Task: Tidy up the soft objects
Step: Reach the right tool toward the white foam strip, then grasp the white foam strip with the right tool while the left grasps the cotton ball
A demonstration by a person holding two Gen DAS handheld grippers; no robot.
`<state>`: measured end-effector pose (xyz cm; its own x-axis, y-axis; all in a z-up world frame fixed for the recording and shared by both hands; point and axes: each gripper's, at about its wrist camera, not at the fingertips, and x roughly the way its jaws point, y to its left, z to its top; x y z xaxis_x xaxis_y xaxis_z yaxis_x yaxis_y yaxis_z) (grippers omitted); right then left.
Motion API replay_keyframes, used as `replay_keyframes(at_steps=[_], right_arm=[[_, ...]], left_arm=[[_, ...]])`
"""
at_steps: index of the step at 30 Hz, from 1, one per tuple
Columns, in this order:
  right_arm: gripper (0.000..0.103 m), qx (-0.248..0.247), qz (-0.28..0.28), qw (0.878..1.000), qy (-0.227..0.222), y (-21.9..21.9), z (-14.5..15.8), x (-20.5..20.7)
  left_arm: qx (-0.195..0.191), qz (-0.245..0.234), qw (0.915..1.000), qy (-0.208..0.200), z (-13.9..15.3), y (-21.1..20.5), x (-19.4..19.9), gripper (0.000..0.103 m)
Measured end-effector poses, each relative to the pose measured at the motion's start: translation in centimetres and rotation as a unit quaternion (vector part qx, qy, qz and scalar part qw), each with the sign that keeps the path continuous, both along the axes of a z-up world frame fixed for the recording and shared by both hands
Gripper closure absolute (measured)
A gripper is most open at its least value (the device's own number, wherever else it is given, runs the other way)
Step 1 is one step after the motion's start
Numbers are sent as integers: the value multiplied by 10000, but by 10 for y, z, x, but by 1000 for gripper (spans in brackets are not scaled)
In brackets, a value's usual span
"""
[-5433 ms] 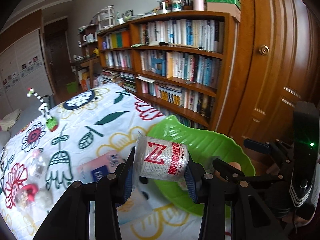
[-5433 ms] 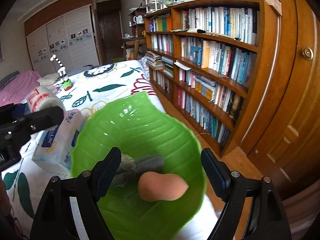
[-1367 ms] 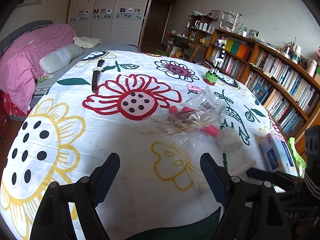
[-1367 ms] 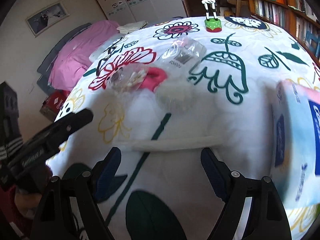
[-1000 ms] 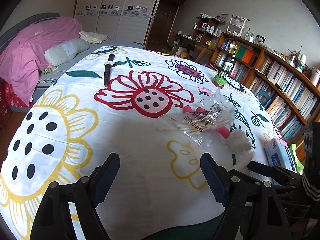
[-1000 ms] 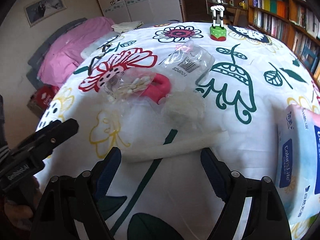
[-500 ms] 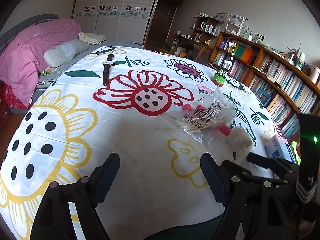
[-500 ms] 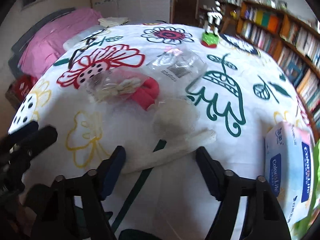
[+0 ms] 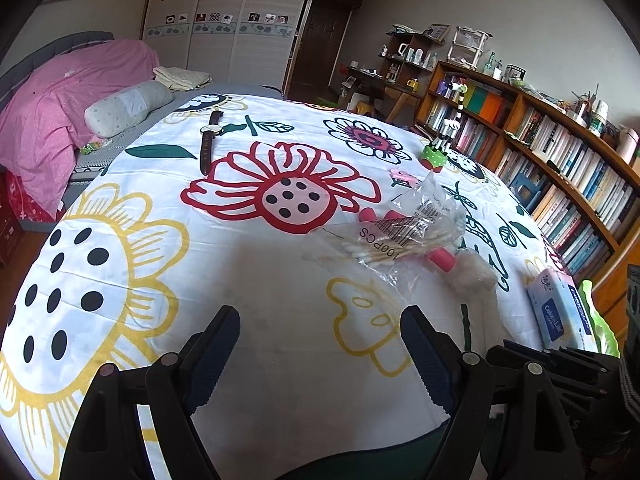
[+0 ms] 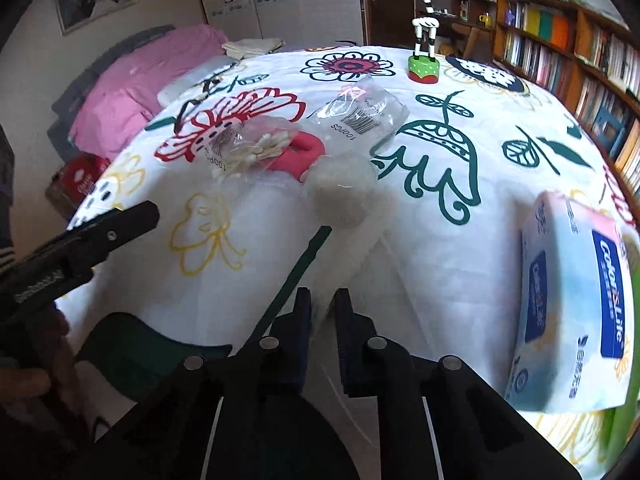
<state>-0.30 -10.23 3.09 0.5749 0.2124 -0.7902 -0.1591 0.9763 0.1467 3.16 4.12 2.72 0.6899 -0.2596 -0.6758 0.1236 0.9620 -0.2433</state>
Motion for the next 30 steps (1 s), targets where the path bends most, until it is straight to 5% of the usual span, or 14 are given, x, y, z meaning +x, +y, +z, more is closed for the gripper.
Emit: replay_keyframes(at_steps=[18, 30], right_arm=[[95, 472, 24, 9979, -440, -20, 26, -31], [95, 703, -356, 9946, -672, -53, 37, -46]], left_arm=[[199, -166, 9996, -107, 11, -23, -2, 17], [410, -715, 9963, -242, 20, -77, 7, 17]])
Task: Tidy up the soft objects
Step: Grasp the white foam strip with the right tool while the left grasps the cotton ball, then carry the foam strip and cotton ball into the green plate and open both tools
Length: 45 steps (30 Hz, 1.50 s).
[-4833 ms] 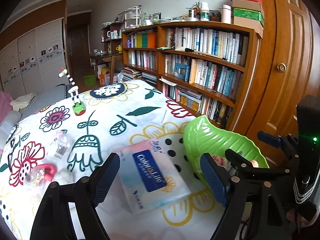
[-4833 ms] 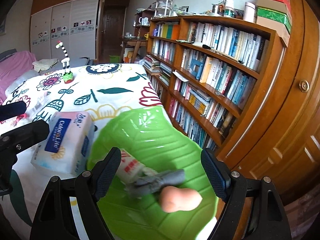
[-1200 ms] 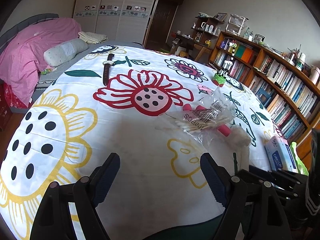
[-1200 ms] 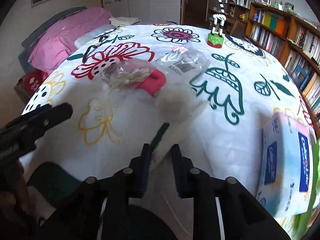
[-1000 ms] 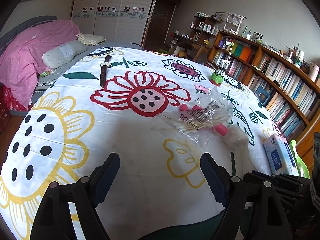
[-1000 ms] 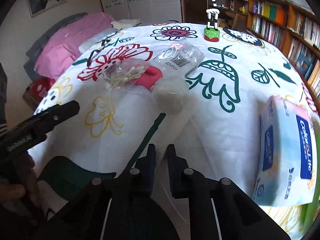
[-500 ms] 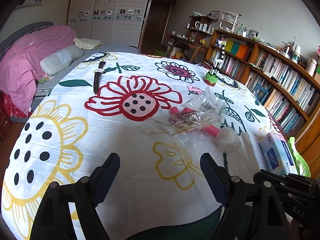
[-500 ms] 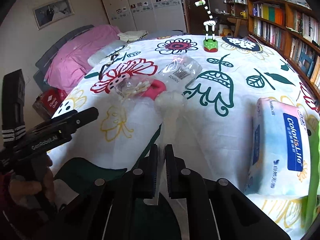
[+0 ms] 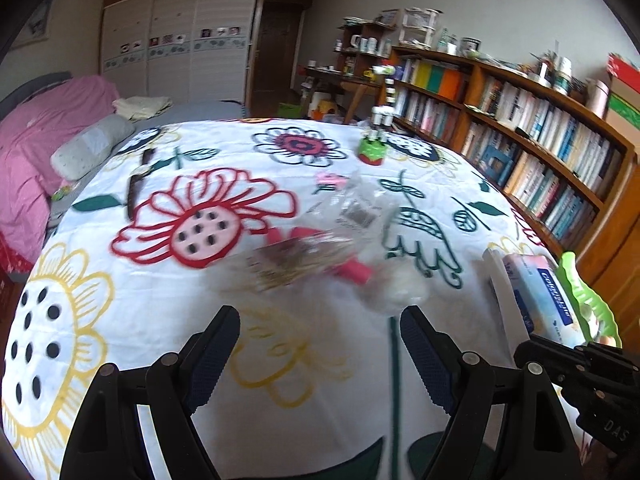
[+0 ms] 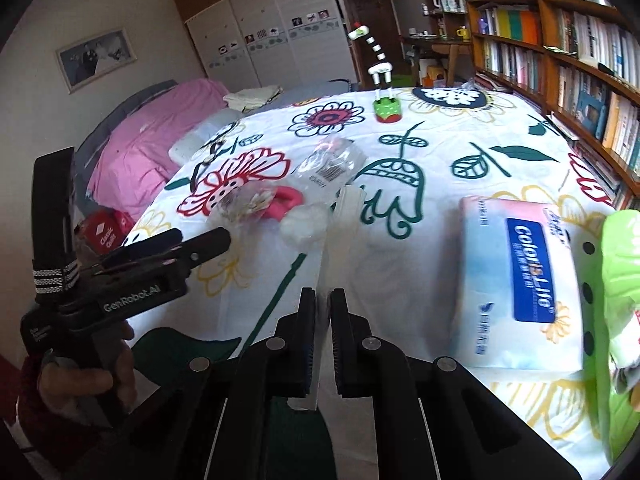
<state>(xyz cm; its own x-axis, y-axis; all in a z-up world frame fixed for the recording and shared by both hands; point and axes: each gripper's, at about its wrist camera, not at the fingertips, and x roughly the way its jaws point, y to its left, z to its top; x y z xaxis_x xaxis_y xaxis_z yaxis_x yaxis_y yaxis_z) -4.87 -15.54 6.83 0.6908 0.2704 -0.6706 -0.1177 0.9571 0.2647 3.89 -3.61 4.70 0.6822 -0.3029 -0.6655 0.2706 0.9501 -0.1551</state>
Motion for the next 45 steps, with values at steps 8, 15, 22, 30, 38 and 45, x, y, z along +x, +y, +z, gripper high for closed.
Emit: replay_keyframes(at_steps=[8, 15, 22, 30, 38, 45], right_arm=[[95, 111, -243, 9995, -168, -26, 4, -10], [95, 190, -367, 9986, -333, -44, 9, -17], [95, 269, -524, 9973, -438, -62, 12, -22], [95, 329, -732, 9958, -446, -77, 11, -28], [95, 350, -1002, 9930, -524, -97, 14, -36], [95, 251, -1451, 9873, -590, -129, 18, -53]], left_arm=[[221, -444, 9988, 18, -4, -46, 15, 21], [369, -468, 9979, 252, -20, -64, 31, 29], [402, -401, 9975, 432, -31, -69, 41, 51], [320, -424, 9977, 427, -26, -67, 33, 72], [192, -508, 9983, 206, -5, -71, 15, 74], [160, -704, 9974, -16, 13, -88, 1, 74]])
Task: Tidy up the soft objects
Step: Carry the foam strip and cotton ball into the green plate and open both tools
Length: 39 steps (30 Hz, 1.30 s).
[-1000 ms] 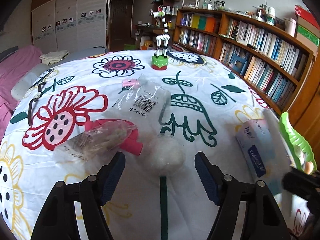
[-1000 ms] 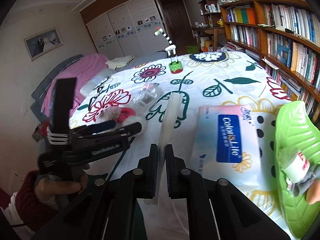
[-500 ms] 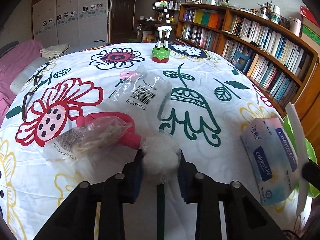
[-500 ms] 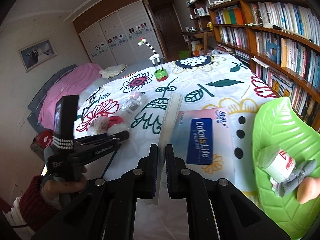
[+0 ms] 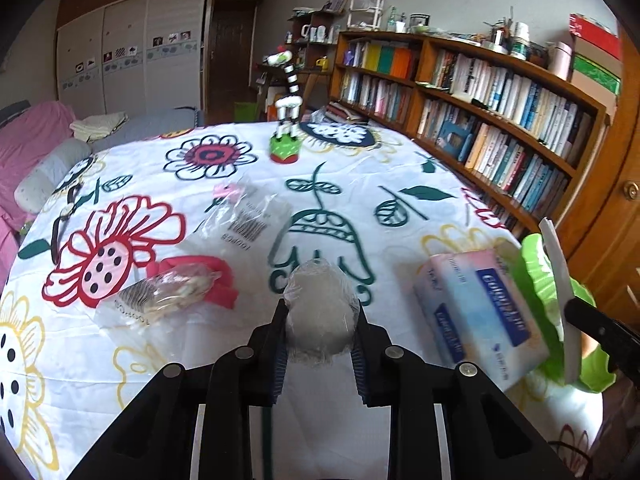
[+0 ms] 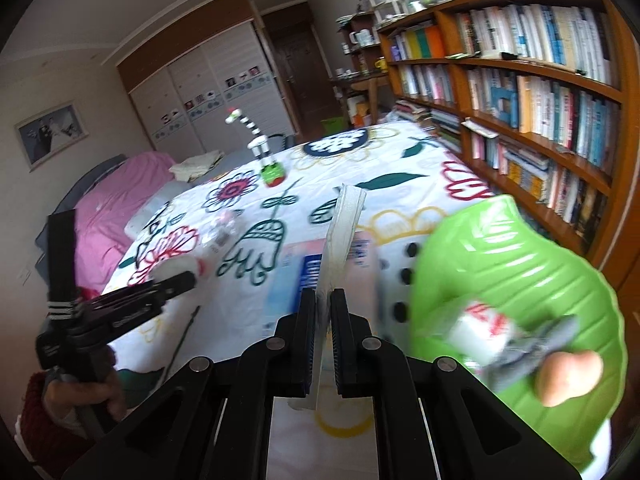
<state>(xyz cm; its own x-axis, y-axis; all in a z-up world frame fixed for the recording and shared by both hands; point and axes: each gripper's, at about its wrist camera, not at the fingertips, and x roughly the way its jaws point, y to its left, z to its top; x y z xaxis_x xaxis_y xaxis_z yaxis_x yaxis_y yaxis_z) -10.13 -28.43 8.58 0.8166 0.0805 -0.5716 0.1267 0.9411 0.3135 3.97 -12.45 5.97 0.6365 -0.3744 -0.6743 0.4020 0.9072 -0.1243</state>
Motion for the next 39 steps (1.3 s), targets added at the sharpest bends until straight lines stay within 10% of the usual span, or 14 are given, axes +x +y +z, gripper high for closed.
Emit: replay_keyframes(at_steps=[39], right_arm=[[89, 98, -1165, 9915, 578, -117, -38, -53]], left_arm=[[176, -1325, 9907, -247, 26, -122, -49, 74]])
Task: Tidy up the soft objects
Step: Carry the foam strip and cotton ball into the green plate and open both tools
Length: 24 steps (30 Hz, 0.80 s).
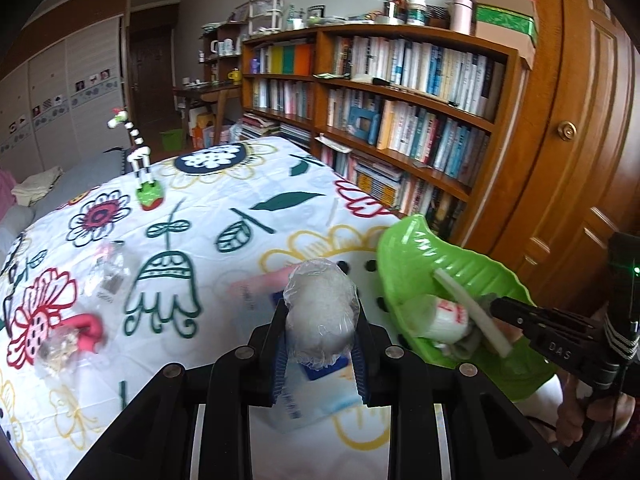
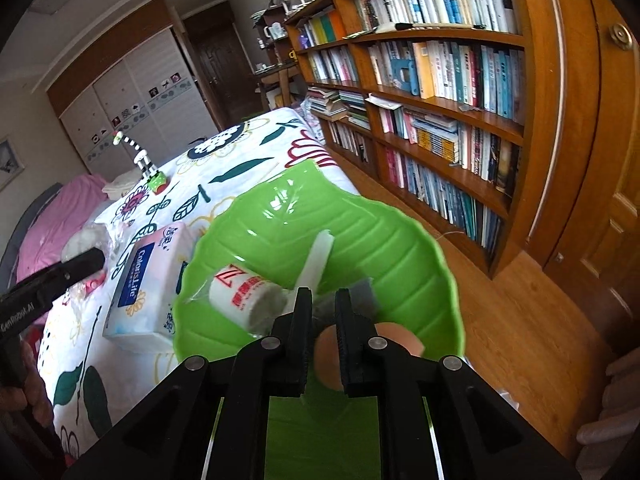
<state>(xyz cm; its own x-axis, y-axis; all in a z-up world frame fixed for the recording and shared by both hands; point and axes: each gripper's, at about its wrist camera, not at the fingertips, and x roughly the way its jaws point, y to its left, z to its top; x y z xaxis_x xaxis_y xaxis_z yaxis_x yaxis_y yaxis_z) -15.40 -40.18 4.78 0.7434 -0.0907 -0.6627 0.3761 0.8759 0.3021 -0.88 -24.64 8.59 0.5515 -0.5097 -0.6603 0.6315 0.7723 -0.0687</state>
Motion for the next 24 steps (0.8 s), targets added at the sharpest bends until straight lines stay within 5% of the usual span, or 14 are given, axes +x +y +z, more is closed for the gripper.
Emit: replay_keyframes(at_steps=[7, 17, 20, 21, 24], right_arm=[[76, 25, -108, 9998, -151, -7, 5, -9], [75, -10, -252, 9993, -288, -16, 9, -17], [75, 6, -303, 9991, -301, -19, 9, -18], [75, 8, -310, 9991, -305, -19, 9, -19], [75, 10, -317, 9990, -312, -20, 9, -19]], left_arm=[[9, -459, 9989, 91, -2, -32, -14, 74], [93, -1196, 9924, 265, -12, -68, -40, 72], [66, -1452, 9883, 458, -15, -75, -45, 42], [8, -1517, 9872, 494, -16, -75, -48, 20], [16, -1503, 9880, 355, -15, -76, -52, 17]])
